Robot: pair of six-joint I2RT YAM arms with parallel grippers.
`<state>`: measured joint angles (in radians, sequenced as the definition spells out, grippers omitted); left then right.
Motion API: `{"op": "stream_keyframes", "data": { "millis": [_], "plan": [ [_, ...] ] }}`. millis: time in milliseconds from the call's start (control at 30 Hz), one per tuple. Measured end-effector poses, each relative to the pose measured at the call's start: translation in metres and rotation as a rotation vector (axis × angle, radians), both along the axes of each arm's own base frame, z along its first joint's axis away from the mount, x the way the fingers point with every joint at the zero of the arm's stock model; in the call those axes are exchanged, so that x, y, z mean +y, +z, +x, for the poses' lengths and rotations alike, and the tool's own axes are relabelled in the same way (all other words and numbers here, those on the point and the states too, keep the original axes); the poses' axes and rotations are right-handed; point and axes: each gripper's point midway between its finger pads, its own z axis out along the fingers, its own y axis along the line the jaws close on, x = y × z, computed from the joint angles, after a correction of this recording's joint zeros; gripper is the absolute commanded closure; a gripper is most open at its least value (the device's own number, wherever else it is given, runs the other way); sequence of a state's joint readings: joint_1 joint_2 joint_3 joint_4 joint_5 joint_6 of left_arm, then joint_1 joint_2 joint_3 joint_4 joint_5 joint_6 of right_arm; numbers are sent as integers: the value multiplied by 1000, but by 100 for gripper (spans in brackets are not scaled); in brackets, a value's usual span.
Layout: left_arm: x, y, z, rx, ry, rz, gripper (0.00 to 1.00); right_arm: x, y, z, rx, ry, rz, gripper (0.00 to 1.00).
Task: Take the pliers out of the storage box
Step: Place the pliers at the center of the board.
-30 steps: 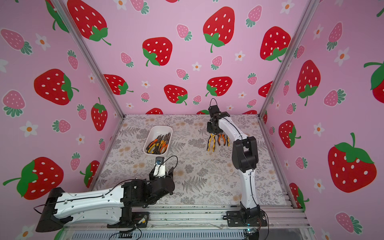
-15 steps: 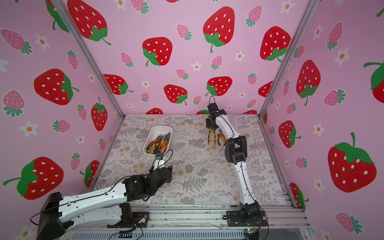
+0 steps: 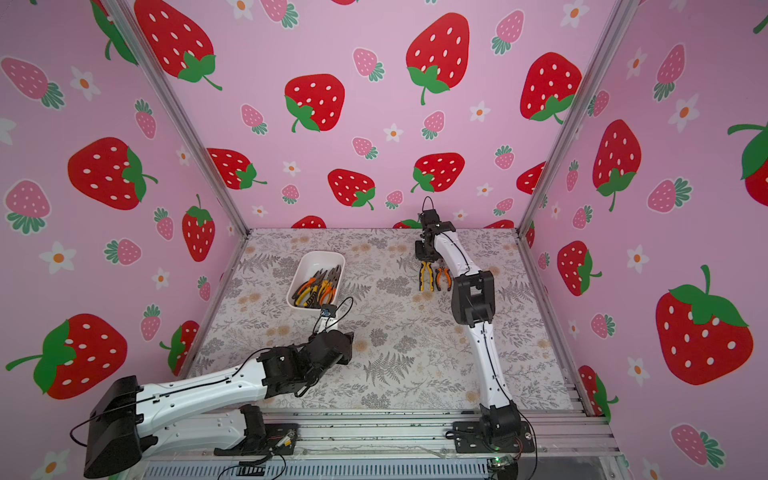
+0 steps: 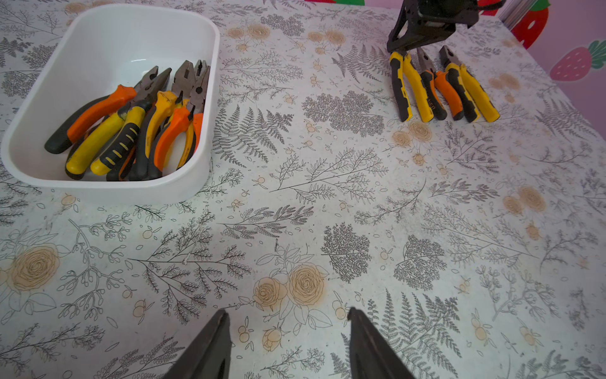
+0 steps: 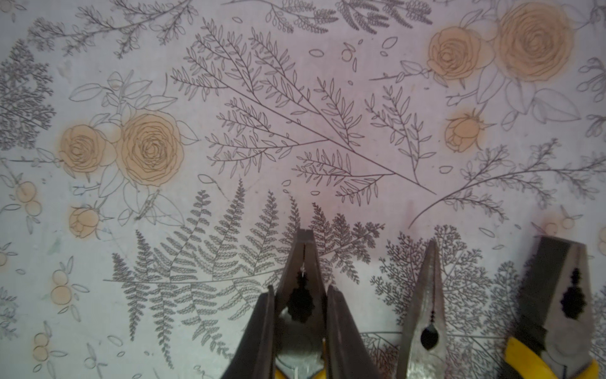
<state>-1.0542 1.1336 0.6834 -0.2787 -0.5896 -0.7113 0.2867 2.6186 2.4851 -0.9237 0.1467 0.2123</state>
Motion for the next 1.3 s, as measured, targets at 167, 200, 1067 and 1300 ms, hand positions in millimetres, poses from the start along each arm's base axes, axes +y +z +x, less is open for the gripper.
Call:
{"op": "stream_keyframes", "data": {
  "millis": [167,200,1067,1300],
  "plan": [
    [-3,-4,1,8,-4,3,42,-3,-7,-3,20,-3,-2,100],
    [-3,-5,1,8,-4,4,42,-4,-9,-4,23,-4,-2,100],
    [-4,-3,1,4,-4,-5,42,0,-17,-6,33,-19,29,93],
    [-3,-2,1,1,-3,-10,42,3,-17,-6,34,-20,33,63]
  ]
}}
